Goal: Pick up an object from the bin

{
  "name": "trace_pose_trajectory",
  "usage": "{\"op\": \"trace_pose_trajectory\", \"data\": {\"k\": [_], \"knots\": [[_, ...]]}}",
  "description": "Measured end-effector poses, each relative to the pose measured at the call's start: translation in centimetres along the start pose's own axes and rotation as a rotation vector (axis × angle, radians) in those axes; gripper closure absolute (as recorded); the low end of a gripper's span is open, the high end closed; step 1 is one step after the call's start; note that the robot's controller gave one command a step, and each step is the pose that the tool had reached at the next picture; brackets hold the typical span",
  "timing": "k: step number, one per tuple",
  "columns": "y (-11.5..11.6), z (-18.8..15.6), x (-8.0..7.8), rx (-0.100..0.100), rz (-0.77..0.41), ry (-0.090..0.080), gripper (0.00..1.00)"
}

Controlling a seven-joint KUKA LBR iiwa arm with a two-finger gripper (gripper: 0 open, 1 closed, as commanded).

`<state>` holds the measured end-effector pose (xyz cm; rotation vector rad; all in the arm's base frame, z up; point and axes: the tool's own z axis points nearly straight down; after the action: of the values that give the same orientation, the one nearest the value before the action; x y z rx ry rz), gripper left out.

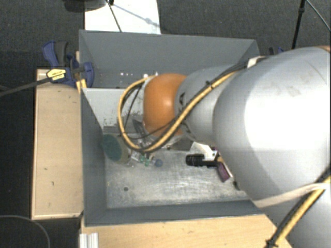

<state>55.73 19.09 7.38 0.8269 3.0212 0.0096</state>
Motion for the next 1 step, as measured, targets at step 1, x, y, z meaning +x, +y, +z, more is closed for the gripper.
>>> {"op": "trace_pose_trajectory", "data": {"k": [1], "knots": [[0.08, -3.18, -0.12, 0.004, 0.000, 0.005, 1.00]]}}
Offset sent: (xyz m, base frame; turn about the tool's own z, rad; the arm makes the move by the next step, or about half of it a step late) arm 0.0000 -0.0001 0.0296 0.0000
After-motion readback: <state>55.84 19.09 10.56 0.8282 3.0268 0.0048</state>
